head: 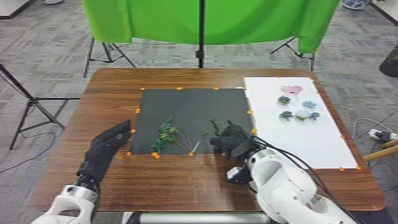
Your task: Arrange flowers
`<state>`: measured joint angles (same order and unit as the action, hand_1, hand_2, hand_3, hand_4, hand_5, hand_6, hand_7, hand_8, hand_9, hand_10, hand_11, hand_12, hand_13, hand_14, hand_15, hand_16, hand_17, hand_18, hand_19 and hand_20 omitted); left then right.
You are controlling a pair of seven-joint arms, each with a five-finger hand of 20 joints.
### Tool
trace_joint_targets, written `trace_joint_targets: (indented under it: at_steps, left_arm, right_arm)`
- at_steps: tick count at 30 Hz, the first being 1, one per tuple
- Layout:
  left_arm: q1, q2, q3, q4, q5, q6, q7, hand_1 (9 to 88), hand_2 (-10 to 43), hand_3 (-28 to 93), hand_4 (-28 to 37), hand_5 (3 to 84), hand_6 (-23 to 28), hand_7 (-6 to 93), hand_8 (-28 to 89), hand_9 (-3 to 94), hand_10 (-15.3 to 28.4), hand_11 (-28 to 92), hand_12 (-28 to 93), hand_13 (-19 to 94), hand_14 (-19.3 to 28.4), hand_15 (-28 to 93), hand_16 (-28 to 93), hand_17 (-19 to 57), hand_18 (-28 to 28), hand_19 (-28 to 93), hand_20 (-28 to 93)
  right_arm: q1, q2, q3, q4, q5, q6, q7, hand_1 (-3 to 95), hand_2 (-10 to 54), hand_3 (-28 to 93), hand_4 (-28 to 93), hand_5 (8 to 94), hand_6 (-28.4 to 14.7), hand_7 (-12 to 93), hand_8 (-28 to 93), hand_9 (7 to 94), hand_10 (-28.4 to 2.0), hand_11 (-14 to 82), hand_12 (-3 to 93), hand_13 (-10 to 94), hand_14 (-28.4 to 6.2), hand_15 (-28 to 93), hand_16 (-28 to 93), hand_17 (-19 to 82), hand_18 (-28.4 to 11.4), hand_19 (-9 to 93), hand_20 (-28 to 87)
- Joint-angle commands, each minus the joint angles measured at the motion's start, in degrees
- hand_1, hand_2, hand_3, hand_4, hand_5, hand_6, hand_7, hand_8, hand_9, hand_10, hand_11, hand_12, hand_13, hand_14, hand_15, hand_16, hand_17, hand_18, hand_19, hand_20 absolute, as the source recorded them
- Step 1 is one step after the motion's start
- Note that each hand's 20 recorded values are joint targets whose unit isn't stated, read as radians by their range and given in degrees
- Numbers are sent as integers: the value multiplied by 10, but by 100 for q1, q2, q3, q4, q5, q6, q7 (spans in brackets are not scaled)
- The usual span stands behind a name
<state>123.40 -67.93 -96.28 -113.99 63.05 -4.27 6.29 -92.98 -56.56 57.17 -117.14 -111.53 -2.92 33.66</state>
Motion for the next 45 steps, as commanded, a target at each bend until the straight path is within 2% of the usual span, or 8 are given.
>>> trace_joint_targets:
  at_steps: [1,5,11,30,35,40,43,45]
  left_arm:
    - [10,-29,1,18,51,-112,-96,299,-82,633,-162,392,33,91,-47,315,102,68,163,242,147,85,63,0,134,34,182]
    - [20,-17,-3,17,30,-96,-119,300,-81,631,-161,391,33,90,-46,315,102,63,165,241,146,80,64,0,134,32,183]
    - [46,-31,1,1,40,-84,-122,300,-80,630,-160,392,33,87,-45,315,101,59,169,241,146,76,68,0,134,31,183]
    - [63,-84,-8,-17,59,-126,-139,304,-78,627,-159,393,33,83,-44,317,101,56,171,243,146,71,70,-1,134,30,184]
    - [80,-48,124,-10,-19,384,231,306,-79,627,-159,394,33,86,-43,324,102,60,173,246,147,75,72,2,134,34,185]
    - [91,-28,83,-14,-89,715,518,312,-81,629,-160,400,34,97,-46,335,105,75,169,258,146,94,70,9,133,40,187]
    - [122,-30,56,-23,-209,1202,866,314,-82,633,-160,403,34,100,-48,340,106,83,166,265,143,100,65,19,131,40,188]
    - [165,-25,25,-38,-430,1560,1074,313,-83,637,-160,403,33,104,-49,343,104,89,165,265,140,97,59,27,127,41,191]
  right_arm:
    - [-277,97,618,-599,584,712,-346,295,65,611,-80,786,-29,181,-60,898,-128,449,266,937,-43,625,271,703,-124,932,592]
    - [16,419,891,-514,-512,1199,-30,303,6,639,-91,756,-29,187,-53,844,-139,382,283,918,-49,568,334,651,-133,932,579]
    - [644,887,1059,173,-1313,508,832,335,-55,638,-93,621,-31,133,-50,726,-173,227,271,851,-69,575,341,603,-135,932,556]
    - [1011,968,419,1671,-1369,-50,1033,377,-95,618,-98,555,-11,98,-52,708,-181,200,258,864,-60,569,324,621,-118,932,508]
    - [997,968,116,1973,-1718,911,839,466,-95,617,-125,623,-2,147,-65,748,-152,224,263,897,-41,543,336,645,-102,932,494]
    - [1095,1006,36,1922,-1912,1550,672,646,-95,495,-104,771,-26,171,162,890,-104,97,421,933,-23,537,343,686,-83,932,482]
    - [1388,1037,-19,1535,-1807,1774,507,658,-95,503,-108,793,-25,181,170,913,-104,100,428,937,-20,546,336,698,-81,932,481]
    - [1793,1028,-245,1268,-1618,1820,293,656,-95,509,-106,795,-26,181,171,916,-103,100,430,937,-19,551,334,699,-81,932,482]
